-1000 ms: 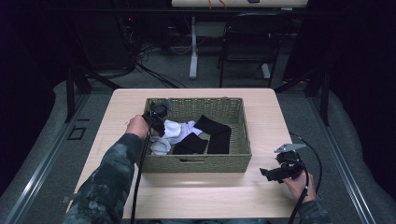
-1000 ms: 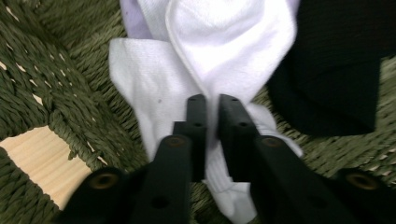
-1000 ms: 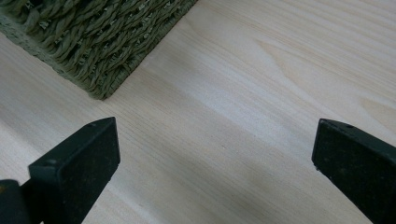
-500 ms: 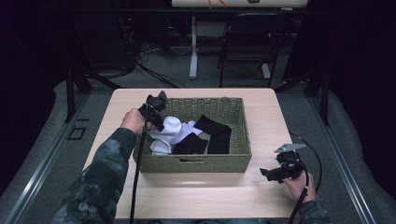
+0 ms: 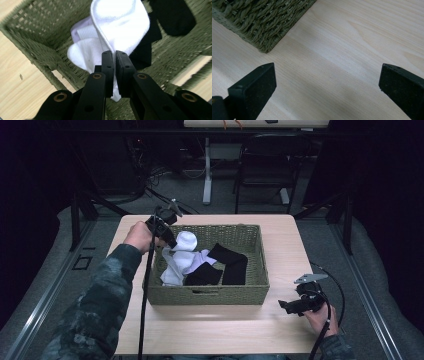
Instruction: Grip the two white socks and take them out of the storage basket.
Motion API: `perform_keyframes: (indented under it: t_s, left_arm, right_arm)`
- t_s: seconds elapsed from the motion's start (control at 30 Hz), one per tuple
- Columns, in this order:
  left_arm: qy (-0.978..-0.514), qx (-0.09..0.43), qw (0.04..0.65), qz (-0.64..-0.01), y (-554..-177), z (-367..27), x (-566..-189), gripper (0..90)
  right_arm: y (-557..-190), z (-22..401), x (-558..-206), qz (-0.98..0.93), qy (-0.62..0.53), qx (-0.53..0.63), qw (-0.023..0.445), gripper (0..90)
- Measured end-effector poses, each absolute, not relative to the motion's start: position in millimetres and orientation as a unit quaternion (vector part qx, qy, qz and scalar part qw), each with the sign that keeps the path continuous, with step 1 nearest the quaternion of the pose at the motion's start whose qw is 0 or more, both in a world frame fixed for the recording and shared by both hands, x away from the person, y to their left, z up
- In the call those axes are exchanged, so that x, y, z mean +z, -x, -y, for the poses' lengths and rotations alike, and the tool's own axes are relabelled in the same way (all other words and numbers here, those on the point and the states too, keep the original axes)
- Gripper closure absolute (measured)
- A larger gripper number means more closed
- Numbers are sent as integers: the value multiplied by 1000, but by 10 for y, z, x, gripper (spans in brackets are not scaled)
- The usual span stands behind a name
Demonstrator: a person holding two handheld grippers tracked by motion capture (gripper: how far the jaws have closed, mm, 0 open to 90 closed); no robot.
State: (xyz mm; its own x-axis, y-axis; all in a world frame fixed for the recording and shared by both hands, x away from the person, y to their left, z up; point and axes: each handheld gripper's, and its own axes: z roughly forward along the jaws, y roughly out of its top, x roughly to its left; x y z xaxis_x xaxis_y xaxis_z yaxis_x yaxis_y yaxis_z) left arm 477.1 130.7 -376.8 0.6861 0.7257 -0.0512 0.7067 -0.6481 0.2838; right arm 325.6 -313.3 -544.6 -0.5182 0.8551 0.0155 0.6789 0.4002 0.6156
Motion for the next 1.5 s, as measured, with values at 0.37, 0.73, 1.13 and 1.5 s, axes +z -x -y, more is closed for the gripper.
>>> perform_keyframes:
  t_s: [0.37,0.73,1.13,1.5]
  left_arm:
    - [-908,52,151,-388,-4774,-1309,-3393,857]
    - [-906,83,156,-384,-4788,-1318,-2944,857]
    - [-896,104,165,-398,-4753,-1525,-2600,857]
    - [-877,117,167,-436,-4706,-1942,-2410,856]
  right_arm:
    - [-3264,3129,-5441,-826,-463,281,154,6]
    - [-3260,3135,-5444,-825,-464,284,153,6]
    - [-3264,3131,-5446,-825,-464,282,154,6]
    - [-3258,3138,-5444,-826,-464,281,154,6]
